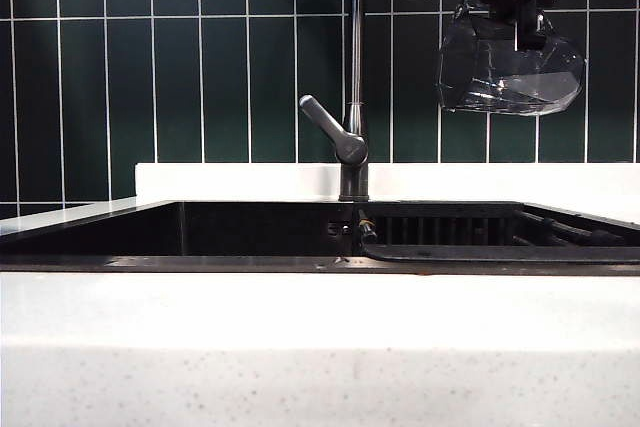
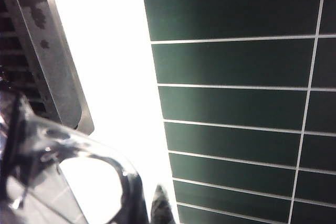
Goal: Pick up the mug next to the sink, go to the faucet to get some water, pour the water into the sink, and finally put the mug back to its place.
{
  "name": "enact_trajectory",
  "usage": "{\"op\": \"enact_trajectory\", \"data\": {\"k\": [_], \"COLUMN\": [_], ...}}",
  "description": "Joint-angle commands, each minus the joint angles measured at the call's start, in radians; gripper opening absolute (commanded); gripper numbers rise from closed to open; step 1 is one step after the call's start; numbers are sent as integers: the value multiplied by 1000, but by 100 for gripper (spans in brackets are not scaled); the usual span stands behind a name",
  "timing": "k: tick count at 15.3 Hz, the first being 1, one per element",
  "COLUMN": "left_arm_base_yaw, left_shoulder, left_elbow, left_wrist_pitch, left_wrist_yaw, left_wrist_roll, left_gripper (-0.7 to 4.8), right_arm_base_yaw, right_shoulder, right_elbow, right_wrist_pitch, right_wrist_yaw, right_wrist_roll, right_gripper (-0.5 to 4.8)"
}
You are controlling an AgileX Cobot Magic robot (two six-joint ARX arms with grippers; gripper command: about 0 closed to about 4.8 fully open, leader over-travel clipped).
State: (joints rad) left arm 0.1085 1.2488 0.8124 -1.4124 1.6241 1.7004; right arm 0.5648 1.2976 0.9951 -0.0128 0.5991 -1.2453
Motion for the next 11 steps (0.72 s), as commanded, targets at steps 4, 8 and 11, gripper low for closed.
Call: {"op": "enact_trajectory", "data": {"k": [4, 8, 11], "left_arm_base_yaw": [352, 661, 629], "left_shoulder": [-26, -23, -64], "left_elbow": [127, 126, 127], "left_wrist_pitch": [-22, -22, -22], "left_wrist_yaw": [18, 18, 16], "left_wrist_roll": [-119, -170, -290], "left_gripper": [-2, -3, -3], "right_arm_base_yaw": [2, 2, -23], "right_shoulder": [-7, -8, -67], "right_elbow": [7, 7, 4], "right_wrist_pitch": [48, 101, 139], "right_wrist_yaw": [-39, -80, -269], "right_wrist_roll": [55, 357, 729], "right_gripper": [-6, -6, -6]}}
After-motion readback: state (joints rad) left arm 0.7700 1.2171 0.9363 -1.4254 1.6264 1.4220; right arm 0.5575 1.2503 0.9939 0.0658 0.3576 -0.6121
